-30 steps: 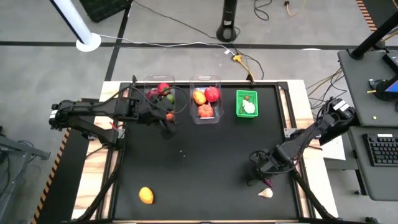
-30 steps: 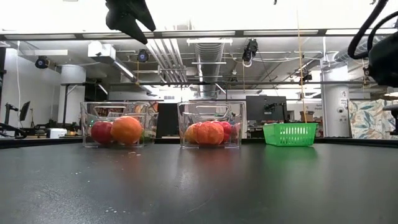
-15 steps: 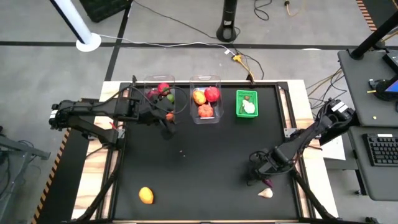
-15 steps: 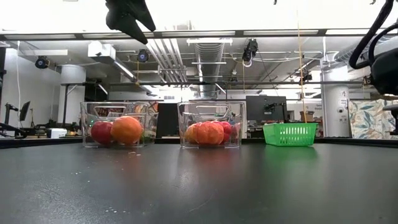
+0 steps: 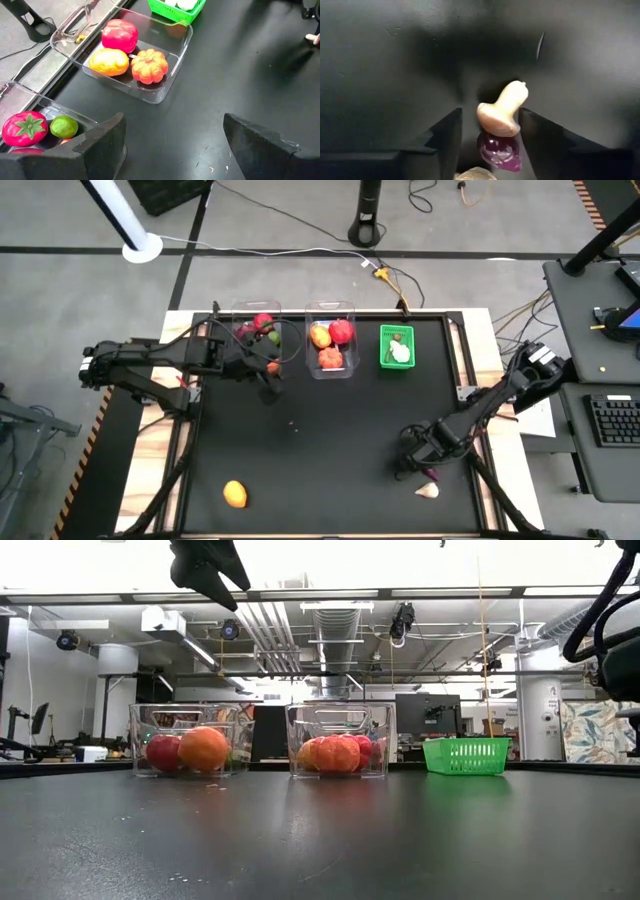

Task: Sort produce into baskets
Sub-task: Put the mushroom into the green bin

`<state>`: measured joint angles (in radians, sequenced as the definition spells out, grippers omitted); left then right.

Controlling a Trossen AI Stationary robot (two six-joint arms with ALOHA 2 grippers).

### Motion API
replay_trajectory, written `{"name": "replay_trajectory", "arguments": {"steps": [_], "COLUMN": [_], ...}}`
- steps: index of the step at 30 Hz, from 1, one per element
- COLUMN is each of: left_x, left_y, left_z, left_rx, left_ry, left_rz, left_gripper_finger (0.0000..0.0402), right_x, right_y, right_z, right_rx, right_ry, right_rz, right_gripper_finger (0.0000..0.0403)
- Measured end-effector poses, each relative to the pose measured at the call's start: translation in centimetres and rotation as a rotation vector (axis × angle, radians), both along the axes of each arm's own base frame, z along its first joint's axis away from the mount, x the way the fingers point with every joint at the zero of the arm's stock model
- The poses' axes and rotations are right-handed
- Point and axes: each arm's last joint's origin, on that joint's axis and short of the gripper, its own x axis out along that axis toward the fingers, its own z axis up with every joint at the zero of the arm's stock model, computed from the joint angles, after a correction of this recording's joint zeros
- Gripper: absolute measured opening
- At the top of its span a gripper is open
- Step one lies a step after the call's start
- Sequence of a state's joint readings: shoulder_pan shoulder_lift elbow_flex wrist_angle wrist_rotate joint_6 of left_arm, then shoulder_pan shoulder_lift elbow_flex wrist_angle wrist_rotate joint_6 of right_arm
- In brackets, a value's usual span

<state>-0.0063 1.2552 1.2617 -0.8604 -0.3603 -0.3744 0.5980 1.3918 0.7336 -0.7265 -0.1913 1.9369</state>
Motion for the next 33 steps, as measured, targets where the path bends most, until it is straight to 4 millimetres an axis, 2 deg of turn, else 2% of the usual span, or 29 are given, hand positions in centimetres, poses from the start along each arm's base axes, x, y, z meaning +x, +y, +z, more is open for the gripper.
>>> {"name": "replay_trajectory", "arguments": {"steps": [5, 9, 15, 19, 22, 25, 29, 33], "left_x": [0.0, 0.0, 0.0, 0.0, 0.0, 0.0, 0.0, 0.0], "left_y": [0.0, 0.0, 0.0, 0.0, 0.0, 0.0, -0.1, -0.2], "left_z": [0.0, 0.0, 0.0, 0.0, 0.0, 0.0, -0.1, -0.1], "left_rx": [0.000, 0.000, 0.000, -0.007, -0.025, -0.047, -0.075, -0.105], "left_ry": [0.001, 0.001, 0.001, -0.002, -0.012, -0.021, -0.030, -0.033], "left_rz": [0.001, 0.001, 0.002, 0.008, 0.027, 0.041, 0.050, 0.059], "left_gripper_finger": [0.0315, 0.0315, 0.0315, 0.0315, 0.0315, 0.0315, 0.0315, 0.0315], "right_x": [0.0, 0.0, 0.0, 1.0, 2.3, 3.8, 5.5, 6.1], "right_y": [0.0, 0.0, -0.2, -1.2, -3.2, -6.3, -11.5, -17.1], "right_z": [-0.1, -0.1, 0.2, 1.6, 3.4, 5.4, 8.1, 10.7], "right_rx": [-0.007, -0.011, -0.014, -0.051, -0.108, -0.186, -0.303, -0.428], "right_ry": [0.000, -0.006, -0.025, -0.132, -0.257, -0.370, -0.472, -0.478], "right_rz": [0.005, 0.016, 0.018, -0.018, -0.045, -0.054, -0.025, 0.003], "right_gripper_finger": [0.0115, 0.0080, 0.0085, 0.0092, 0.0088, 0.0080, 0.0078, 0.0083]}}
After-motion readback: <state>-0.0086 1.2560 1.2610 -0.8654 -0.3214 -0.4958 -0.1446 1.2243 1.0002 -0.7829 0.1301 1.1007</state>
